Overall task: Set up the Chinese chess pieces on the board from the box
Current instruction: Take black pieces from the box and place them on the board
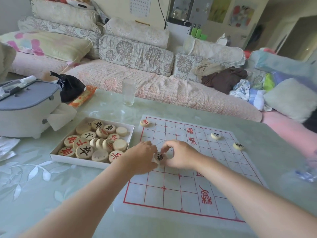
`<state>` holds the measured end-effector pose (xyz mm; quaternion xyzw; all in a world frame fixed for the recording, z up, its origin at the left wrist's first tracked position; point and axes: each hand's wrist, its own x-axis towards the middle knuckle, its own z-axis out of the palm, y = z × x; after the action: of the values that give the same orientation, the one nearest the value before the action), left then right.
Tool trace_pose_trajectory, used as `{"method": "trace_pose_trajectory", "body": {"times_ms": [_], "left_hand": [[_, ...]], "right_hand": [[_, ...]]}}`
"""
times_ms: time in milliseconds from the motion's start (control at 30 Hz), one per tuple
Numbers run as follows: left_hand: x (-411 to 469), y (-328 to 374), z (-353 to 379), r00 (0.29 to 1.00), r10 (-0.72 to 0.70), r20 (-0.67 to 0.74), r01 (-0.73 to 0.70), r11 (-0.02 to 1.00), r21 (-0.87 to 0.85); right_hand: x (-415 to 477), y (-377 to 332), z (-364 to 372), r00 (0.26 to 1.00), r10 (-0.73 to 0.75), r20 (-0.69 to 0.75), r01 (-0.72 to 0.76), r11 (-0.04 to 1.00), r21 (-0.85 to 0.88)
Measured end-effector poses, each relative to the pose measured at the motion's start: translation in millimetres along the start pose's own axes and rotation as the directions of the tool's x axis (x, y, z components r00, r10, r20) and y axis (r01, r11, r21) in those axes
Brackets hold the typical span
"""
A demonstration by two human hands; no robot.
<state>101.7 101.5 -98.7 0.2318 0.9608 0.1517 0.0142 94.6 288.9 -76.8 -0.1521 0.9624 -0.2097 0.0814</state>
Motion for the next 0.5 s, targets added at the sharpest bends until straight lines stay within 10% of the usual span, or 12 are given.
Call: {"method": "trace_pose_trajectory", "body": {"times_ms": [500], "left_hand": [[-16,16,-4,0.994,-0.059,0.093,0.055,0.998,0.042]], "right_hand": [[-68,16,-9,0.975,0.031,-0.222,-0.027,0.999,0.018]]}}
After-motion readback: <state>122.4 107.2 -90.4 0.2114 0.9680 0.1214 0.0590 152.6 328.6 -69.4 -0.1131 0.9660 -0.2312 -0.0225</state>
